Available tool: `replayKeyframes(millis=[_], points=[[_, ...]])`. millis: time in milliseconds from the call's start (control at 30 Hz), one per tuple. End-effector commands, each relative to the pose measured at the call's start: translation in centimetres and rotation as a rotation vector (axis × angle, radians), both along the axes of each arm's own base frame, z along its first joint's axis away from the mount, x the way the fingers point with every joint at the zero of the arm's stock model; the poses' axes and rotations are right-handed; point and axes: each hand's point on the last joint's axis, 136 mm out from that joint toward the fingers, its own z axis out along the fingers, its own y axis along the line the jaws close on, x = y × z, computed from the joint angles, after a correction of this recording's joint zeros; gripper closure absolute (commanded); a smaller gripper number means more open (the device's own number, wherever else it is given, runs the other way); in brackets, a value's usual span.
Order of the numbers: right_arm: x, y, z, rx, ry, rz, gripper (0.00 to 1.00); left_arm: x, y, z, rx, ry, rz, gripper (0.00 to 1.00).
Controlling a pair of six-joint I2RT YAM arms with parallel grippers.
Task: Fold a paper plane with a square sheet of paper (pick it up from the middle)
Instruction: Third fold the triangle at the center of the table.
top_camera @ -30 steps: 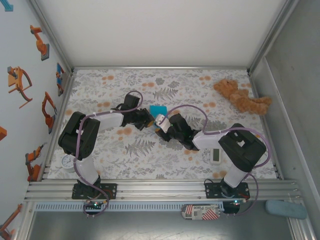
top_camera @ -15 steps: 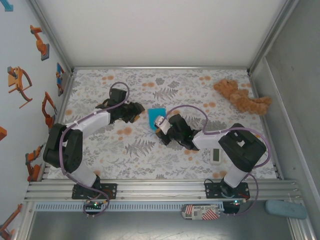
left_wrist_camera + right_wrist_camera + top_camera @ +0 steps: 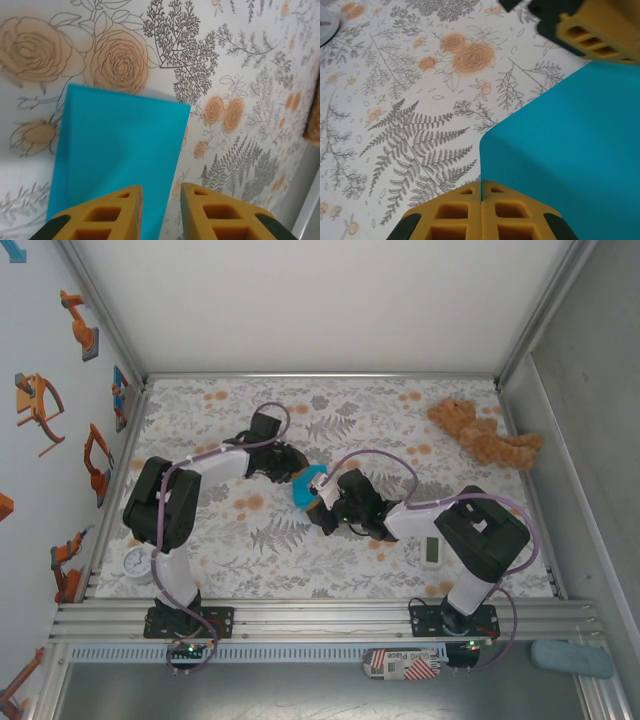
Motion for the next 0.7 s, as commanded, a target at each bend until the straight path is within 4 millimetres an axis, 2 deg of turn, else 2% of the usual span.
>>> replayKeyframes(millis=[0, 167, 367, 667], points=[[-1.1, 0.2, -0.3, 0.02, 0.057, 0.03, 1.0, -0.6, -0.2, -1.1, 0.044, 0.039, -0.064, 0.75], [-1.3, 0.2, -0.9, -0.003, 0.082, 0.033, 1.0, -1.0, 0.2, -2.9, 0.109, 0.086, -0.087, 0.79], [0.1, -0.3, -1.8, -0.048, 0.164, -0.04, 1.0, -2.0, 0.9, -5.1, 0.171, 0.148, -0.115, 0.82], [2.2, -1.8, -2.9, -0.111, 0.208, -0.163, 1.0, -2.5, 1.3, -6.1, 0.214, 0.171, -0.149, 0.83]])
